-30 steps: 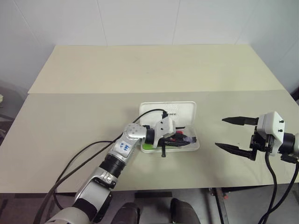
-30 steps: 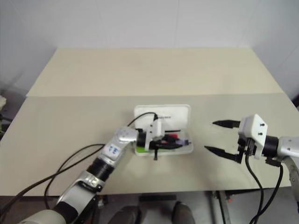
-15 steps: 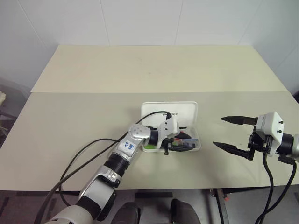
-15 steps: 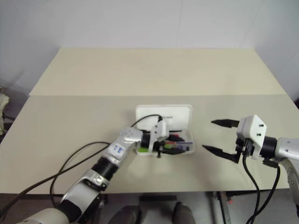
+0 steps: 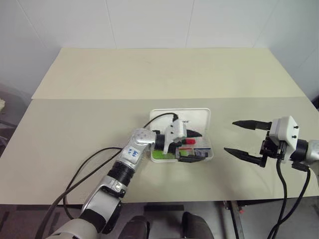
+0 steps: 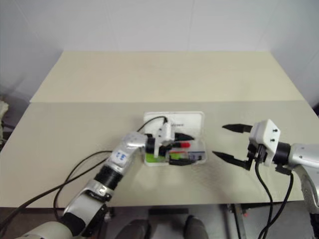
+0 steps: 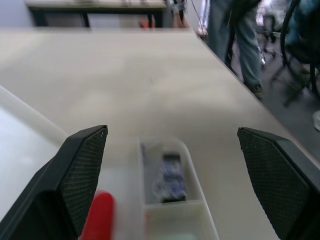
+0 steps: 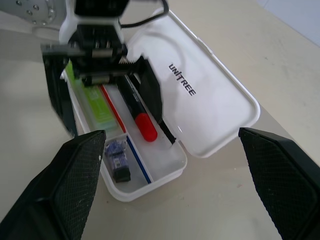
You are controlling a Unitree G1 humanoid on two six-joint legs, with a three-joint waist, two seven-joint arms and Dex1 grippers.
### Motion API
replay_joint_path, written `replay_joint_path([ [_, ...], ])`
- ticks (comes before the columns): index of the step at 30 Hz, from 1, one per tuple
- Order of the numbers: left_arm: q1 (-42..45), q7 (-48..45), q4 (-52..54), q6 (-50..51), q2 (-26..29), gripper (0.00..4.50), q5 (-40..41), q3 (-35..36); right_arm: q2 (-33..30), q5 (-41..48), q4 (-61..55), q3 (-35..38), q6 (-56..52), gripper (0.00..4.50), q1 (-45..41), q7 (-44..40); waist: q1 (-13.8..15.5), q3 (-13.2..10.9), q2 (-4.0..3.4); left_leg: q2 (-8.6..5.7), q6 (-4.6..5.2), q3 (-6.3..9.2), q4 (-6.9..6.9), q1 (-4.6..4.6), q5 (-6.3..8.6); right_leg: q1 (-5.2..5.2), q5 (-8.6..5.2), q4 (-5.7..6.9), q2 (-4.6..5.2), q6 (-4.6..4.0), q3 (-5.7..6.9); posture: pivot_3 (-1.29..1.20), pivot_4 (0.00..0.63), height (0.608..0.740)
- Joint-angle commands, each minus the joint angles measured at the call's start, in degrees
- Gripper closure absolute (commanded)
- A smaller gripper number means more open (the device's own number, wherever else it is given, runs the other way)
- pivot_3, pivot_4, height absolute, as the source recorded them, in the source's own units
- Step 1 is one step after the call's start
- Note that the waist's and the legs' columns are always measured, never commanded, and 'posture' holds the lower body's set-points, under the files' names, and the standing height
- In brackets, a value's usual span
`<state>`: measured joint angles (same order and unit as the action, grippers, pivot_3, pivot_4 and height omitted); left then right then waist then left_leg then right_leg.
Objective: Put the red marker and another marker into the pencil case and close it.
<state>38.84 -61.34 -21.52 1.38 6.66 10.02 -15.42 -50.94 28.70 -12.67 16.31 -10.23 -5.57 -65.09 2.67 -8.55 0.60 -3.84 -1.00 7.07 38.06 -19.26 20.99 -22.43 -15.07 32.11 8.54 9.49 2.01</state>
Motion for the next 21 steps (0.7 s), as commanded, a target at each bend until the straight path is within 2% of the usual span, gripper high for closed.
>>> replay_joint_path([
  [1,-4.2,0.1,9.7,1.7,2.4,0.04,4.0,3.0,1.0,-0.4,1.9,-1.0,2.1,0.0,-1.9,-0.7,-0.2,0.0,0.0,0.01,0.0,0.0,0.0,0.0,0.0,-0.02,0.0,0.0,0.0,0.0,0.0,0.0,0.15,0.74],
  [8,-15.4,1.5,28.5,6.8,9.8,0.04,11.3,8.9,2.7,-1.7,7.0,-3.7,4.9,0.0,-6.0,-2.6,-0.9,0.0,-0.01,0.03,0.0,0.08,-0.01,0.0,0.0,-0.04,0.02,0.02,0.02,-0.04,0.01,0.0,0.15,0.74],
  [9,-17.7,2.3,30.8,8.0,11.4,0.45,12.5,10.9,2.9,-1.9,8.0,-4.3,5.3,0.0,-6.8,-3.1,-1.1,0.0,-0.01,0.03,0.0,0.09,-0.01,0.0,0.0,-0.04,0.03,0.02,0.02,-0.05,0.01,0.0,0.15,0.74],
  [10,-19.8,3.3,32.6,9.0,12.8,0.63,13.6,12.9,3.1,-2.1,8.9,-4.8,5.7,0.0,-7.6,-3.5,-1.3,0.0,-0.01,0.04,0.0,0.11,-0.01,0.02,0.0,-0.04,0.04,0.02,0.01,-0.07,0.01,0.0,0.15,0.74],
  [14,-26.2,8.4,33.9,6.6,17.7,2.01,12.2,21.0,4.0,-2.7,11.9,-6.3,7.1,0.0,-10.6,-4.8,-1.4,0.0,-0.02,0.17,0.0,0.16,-0.03,0.1,0.0,-0.04,0.09,0.01,-0.05,-0.17,-0.02,0.0,0.15,0.74],
  [21,-27.7,15.2,28.4,4.1,20.1,4.42,11.1,28.0,5.1,-3.3,14.9,-8.2,8.6,0.0,-13.7,-6.5,-1.0,0.0,-0.02,0.14,-0.01,0.16,-0.03,0.08,0.01,-0.04,0.23,0.01,-0.07,-0.39,0.02,0.0,0.15,0.74],
])
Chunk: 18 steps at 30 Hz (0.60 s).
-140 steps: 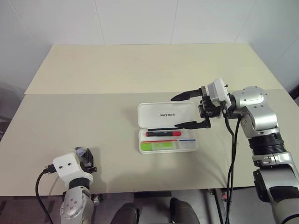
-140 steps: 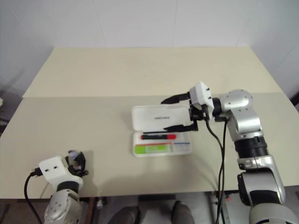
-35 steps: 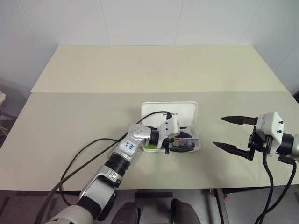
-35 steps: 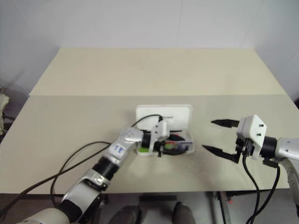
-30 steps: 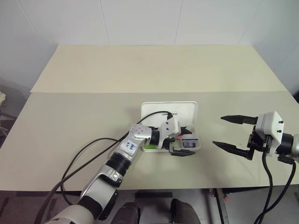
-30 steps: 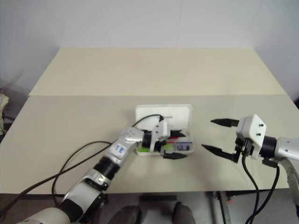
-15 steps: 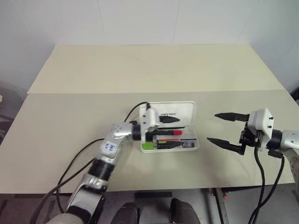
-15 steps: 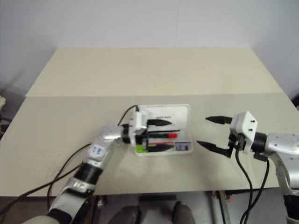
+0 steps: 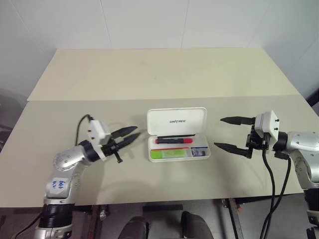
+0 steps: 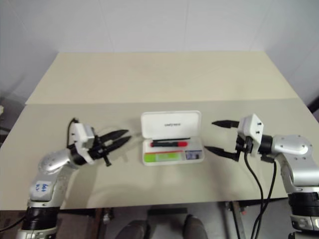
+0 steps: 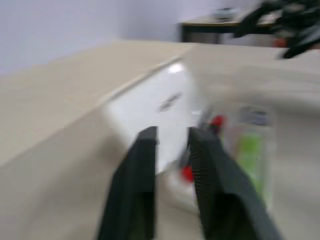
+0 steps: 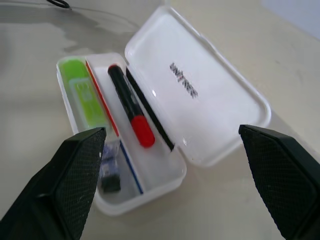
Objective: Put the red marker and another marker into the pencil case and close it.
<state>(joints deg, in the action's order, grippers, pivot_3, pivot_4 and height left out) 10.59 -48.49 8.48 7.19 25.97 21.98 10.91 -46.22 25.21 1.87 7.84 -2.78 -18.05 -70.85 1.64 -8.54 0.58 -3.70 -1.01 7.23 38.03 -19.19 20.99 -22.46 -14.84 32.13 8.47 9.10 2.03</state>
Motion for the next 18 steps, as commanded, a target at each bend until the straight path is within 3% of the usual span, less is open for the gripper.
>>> replay_joint_path([
  [1,1.4,3.4,-3.0,-2.1,0.8,4.48,-1.6,1.7,0.5,0.0,0.8,0.0,1.3,0.0,-1.7,-0.9,0.0,0.0,0.0,-0.01,0.0,0.0,0.0,0.0,0.0,-0.01,0.01,0.0,0.0,-0.01,0.02,0.0,0.15,0.74],
  [18,23.9,10.3,-28.7,-5.2,-7.7,4.48,-9.7,-7.8,1.2,-0.6,-1.1,-0.3,0.4,0.0,-2.7,0.0,-0.3,0.0,0.01,0.02,0.0,-0.16,0.06,-0.03,0.0,-0.06,0.04,0.09,0.07,0.02,0.61,0.0,0.15,0.74],
])
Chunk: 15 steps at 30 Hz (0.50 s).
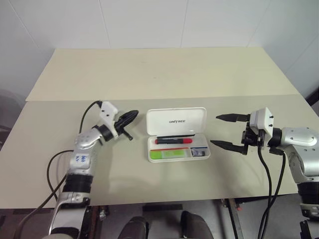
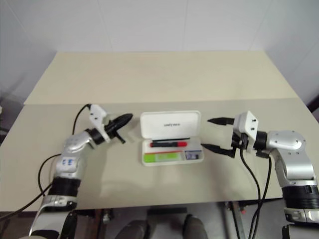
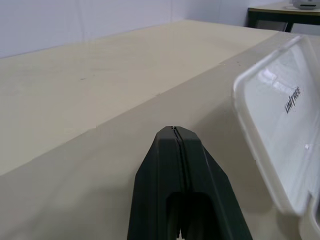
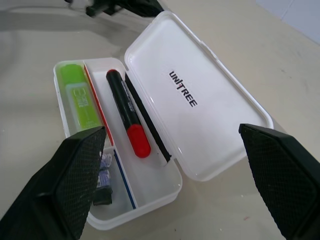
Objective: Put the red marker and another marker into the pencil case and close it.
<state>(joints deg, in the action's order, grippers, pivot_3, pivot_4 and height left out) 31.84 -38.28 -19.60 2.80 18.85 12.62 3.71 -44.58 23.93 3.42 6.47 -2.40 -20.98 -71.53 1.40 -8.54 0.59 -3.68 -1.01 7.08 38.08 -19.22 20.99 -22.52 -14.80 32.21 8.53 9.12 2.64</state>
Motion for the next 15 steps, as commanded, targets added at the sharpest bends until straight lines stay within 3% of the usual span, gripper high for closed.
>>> replay_joint_path([
  [1,3.2,0.0,-0.7,-0.4,-0.9,4.48,0.0,-0.7,-0.5,0.7,-2.9,1.3,-0.1,0.0,0.3,0.8,-0.1,0.0,0.0,0.0,0.0,-0.01,0.0,0.0,0.0,0.0,0.0,0.01,0.0,0.0,0.01,0.0,0.15,0.74],
  [9,3.6,-6.9,3.2,-0.7,-1.4,4.48,3.6,-1.9,-0.5,1.0,-4.1,1.6,-0.5,0.0,1.2,1.6,-0.1,0.0,0.0,0.05,0.0,-0.03,-0.01,0.0,0.0,-0.03,0.0,0.0,0.01,0.0,0.14,0.0,0.15,0.74],
  [15,1.6,-15.5,7.2,-2.7,2.3,4.48,3.0,-5.3,-0.2,1.3,-5.1,1.8,-1.0,0.0,1.9,2.4,0.0,0.0,0.0,0.08,-0.01,-0.03,0.01,-0.01,0.0,-0.01,0.01,-0.01,0.01,-0.01,0.15,0.0,0.15,0.74],
])
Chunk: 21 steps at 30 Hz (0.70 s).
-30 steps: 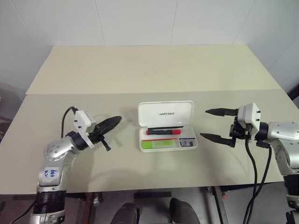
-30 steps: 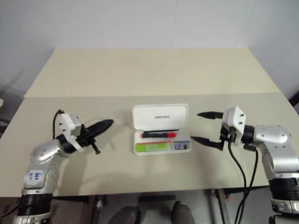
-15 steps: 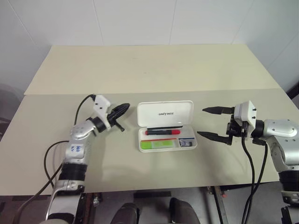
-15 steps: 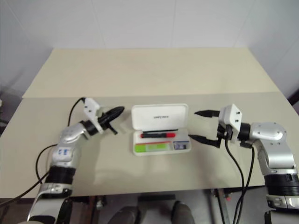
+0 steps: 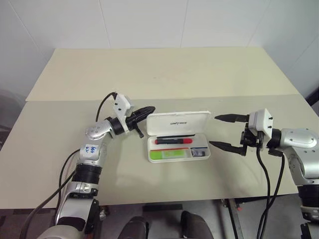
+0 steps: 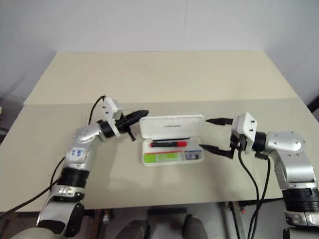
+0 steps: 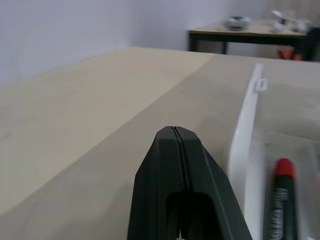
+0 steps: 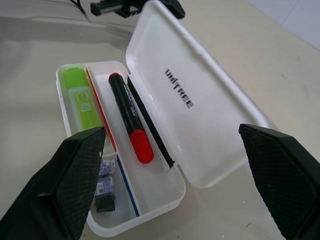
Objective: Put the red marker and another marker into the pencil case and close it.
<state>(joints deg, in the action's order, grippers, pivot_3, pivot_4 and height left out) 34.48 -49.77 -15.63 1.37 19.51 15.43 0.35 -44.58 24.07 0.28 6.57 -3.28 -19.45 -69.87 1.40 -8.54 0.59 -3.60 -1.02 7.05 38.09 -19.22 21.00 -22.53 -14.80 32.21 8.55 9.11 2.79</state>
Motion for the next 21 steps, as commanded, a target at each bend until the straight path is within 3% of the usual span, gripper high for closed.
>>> replay_joint_path([
  [1,-1.2,-5.5,3.7,-1.2,2.1,4.48,0.3,-2.6,-0.2,1.2,-2.3,1.8,-0.3,0.0,0.5,0.9,0.0,0.0,0.0,0.0,0.0,0.0,0.0,0.0,0.0,0.0,0.0,-0.01,0.0,0.0,0.0,0.0,0.15,0.74],
  [9,-0.2,-12.3,5.3,-1.0,3.4,4.48,-2.4,-10.1,-0.9,2.4,-4.9,3.5,-2.0,0.0,2.3,2.5,0.1,0.0,0.0,0.0,0.0,0.01,-0.01,-0.01,0.0,0.0,0.01,0.0,0.0,-0.01,0.01,0.0,0.15,0.74],
  [21,0.9,-12.3,3.9,2.5,0.1,4.48,-10.2,-20.2,-3.7,6.8,-13.2,8.8,-9.8,0.0,7.6,4.9,0.2,0.0,0.0,-0.02,0.03,0.01,0.01,-0.03,0.01,0.05,0.01,-0.01,0.0,-0.01,0.02,0.0,0.15,0.74],
])
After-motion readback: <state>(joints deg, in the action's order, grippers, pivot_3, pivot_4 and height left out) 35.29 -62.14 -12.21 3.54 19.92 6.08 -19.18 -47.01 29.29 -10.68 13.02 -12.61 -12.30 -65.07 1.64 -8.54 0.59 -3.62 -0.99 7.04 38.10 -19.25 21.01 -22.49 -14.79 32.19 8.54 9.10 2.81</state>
